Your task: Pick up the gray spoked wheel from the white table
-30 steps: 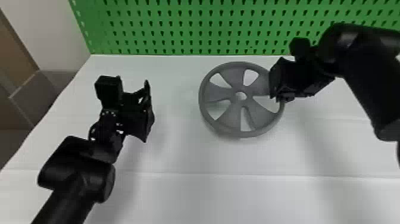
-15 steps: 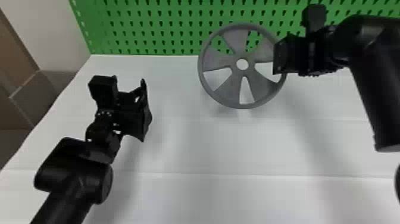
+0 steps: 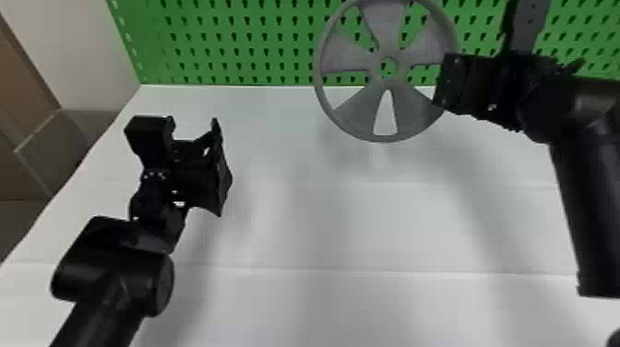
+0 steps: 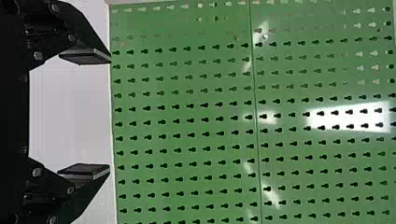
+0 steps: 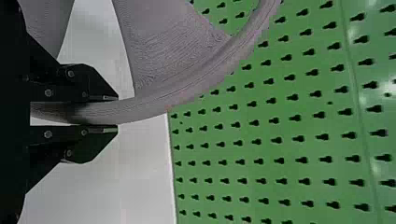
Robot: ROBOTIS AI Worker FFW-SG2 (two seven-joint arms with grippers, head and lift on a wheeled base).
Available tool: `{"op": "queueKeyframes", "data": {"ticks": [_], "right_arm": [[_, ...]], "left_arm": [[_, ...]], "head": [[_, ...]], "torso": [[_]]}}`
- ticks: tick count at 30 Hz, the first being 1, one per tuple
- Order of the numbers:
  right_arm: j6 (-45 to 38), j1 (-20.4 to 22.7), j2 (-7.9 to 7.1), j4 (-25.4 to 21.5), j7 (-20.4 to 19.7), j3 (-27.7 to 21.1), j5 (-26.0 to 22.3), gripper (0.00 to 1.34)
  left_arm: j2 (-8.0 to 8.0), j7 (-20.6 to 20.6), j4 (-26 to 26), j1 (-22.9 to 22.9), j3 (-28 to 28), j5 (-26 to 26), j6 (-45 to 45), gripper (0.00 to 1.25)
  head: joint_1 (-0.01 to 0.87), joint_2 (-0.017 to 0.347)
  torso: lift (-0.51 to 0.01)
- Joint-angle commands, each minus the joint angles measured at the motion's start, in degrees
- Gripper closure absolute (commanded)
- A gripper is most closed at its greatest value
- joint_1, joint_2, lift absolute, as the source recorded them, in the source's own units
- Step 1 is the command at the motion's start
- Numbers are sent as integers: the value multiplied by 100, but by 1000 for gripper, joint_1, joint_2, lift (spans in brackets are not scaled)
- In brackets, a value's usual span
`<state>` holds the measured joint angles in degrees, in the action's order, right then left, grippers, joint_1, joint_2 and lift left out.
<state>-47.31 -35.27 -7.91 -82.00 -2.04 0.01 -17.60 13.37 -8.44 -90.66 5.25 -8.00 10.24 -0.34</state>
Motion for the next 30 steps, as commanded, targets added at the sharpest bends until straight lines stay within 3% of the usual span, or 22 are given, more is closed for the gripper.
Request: {"op": "queueKeyframes", "data": {"ticks": [1, 9, 18, 30], "right_arm": [[635, 442, 70, -396, 107, -81, 327, 1088], [1954, 1163, 114, -853, 125, -133, 573, 1088], [3439, 1901, 150, -949, 133, -151, 811, 1088], [4617, 2569, 281, -1011, 133, -283, 1250, 1088]], "left_arm": [[-45, 0, -93, -42, 71, 4, -18, 429], [-168, 0, -224, -121, 185, 4, -62, 429], [-256, 9, -348, -191, 273, 4, -71, 430], [-353, 9, -374, -235, 308, -22, -229, 430]], "head": [[779, 75], [779, 75], [779, 75], [779, 75]], "torso": [[-95], [-95], [-95], [-95]]}}
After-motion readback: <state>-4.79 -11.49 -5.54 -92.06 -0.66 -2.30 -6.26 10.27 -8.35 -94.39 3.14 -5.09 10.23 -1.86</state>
